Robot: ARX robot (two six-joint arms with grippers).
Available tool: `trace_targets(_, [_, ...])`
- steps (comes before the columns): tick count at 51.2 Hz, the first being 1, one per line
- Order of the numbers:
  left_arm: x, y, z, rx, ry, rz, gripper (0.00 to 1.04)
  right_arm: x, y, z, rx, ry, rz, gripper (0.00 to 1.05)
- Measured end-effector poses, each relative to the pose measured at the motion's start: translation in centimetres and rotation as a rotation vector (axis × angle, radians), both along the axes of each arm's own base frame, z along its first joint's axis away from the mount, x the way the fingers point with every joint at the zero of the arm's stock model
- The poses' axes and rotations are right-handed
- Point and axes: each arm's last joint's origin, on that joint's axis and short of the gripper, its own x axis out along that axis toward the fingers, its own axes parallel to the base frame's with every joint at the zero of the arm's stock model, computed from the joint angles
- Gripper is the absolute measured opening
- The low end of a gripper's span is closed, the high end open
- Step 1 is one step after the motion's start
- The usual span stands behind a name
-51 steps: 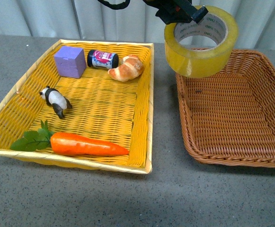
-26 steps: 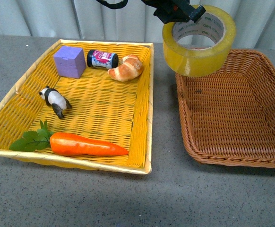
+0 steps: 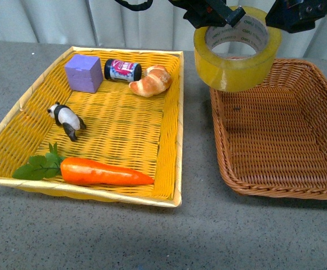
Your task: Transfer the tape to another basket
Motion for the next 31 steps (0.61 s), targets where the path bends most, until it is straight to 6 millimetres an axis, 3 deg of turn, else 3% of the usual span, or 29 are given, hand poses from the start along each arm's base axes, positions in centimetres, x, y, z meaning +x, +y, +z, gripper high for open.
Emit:
trace_targets(6, [0.0, 0.0, 0.0, 0.0, 0.0, 0.001, 0.16, 1.0, 0.2, -1.2, 0.021, 0.042, -0.004, 0.96])
trace_targets(15, [0.0, 0.0, 0.0, -0.001, 0.001, 0.002, 0.16, 1.5, 0.5, -0.9, 0.041, 0.041, -0.01, 0.95])
trace_targets(22, [0.0, 0.0, 0.0, -0.002, 0.002, 0.002, 0.16, 1.7, 0.8, -0.6, 0.055, 0.047, -0.011, 0.69])
trace_targets(31, [0.0, 0.0, 0.0, -0.003, 0.003, 0.003, 0.16, 1.4, 1.2, -0.9, 0.07, 0.096, 0.002, 0.42])
